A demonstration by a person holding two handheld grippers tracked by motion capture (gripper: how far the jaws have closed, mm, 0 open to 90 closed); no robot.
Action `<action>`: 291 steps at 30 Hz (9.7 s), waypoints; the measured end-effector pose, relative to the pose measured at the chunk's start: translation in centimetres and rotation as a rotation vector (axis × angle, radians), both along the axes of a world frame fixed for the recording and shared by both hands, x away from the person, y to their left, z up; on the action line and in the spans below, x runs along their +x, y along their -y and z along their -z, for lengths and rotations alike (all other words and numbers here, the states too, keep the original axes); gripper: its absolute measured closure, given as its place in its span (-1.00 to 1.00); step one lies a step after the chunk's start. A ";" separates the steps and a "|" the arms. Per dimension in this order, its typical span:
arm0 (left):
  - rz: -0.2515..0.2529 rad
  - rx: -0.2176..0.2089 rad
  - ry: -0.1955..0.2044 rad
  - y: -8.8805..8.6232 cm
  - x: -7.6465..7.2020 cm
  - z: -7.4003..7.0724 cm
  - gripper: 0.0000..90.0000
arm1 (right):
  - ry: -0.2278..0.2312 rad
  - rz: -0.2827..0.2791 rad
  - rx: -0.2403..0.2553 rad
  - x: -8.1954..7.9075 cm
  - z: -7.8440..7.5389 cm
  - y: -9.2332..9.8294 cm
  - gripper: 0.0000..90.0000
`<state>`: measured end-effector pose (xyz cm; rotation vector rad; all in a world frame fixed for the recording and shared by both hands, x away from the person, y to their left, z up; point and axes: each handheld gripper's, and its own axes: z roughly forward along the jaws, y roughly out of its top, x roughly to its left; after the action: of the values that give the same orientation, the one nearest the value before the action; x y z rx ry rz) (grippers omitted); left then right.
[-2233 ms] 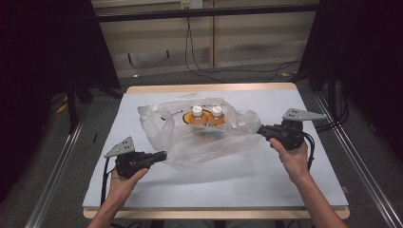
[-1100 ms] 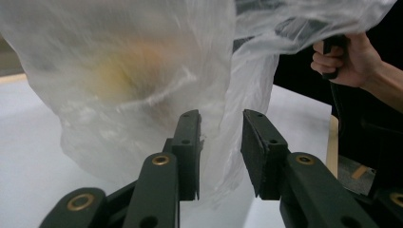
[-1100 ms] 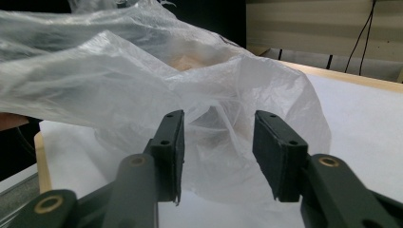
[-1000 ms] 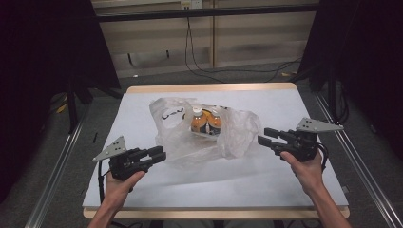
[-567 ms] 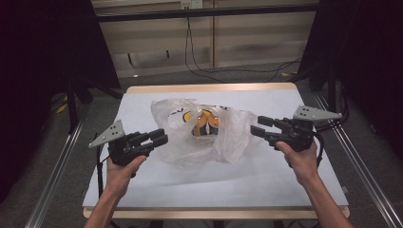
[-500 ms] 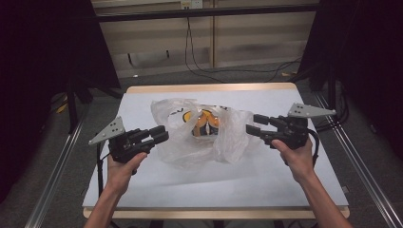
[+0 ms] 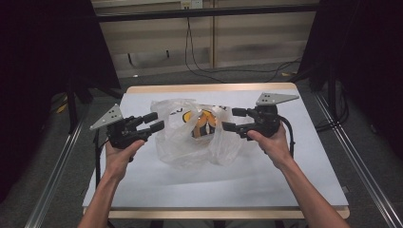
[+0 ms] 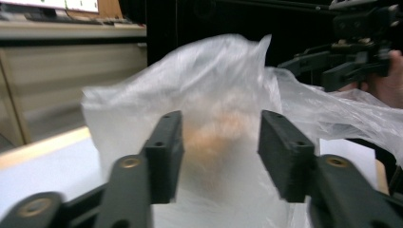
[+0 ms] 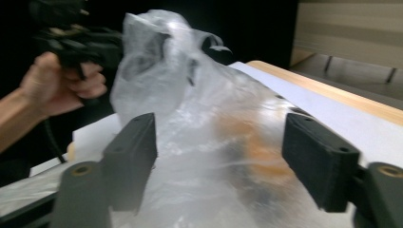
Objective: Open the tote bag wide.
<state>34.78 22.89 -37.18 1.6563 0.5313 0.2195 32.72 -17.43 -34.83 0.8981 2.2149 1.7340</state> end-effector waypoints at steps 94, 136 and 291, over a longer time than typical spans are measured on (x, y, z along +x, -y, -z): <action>-0.079 0.310 -0.292 -0.2 6.5 9.7 0.84 | -0.194 0.246 -0.188 7.6 12.4 6.7 0.61; 0.054 0.331 -0.182 5.1 5.2 5.0 0.98 | -0.053 0.043 -0.113 2.4 3.4 2.1 0.96; 0.317 0.962 -0.311 6.8 6.3 8.2 0.48 | -0.301 -0.224 -1.001 6.0 10.3 3.0 0.51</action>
<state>41.04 16.07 -45.37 2.7118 0.3972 -0.0412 38.76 -20.41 -45.12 0.6668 2.9344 0.3445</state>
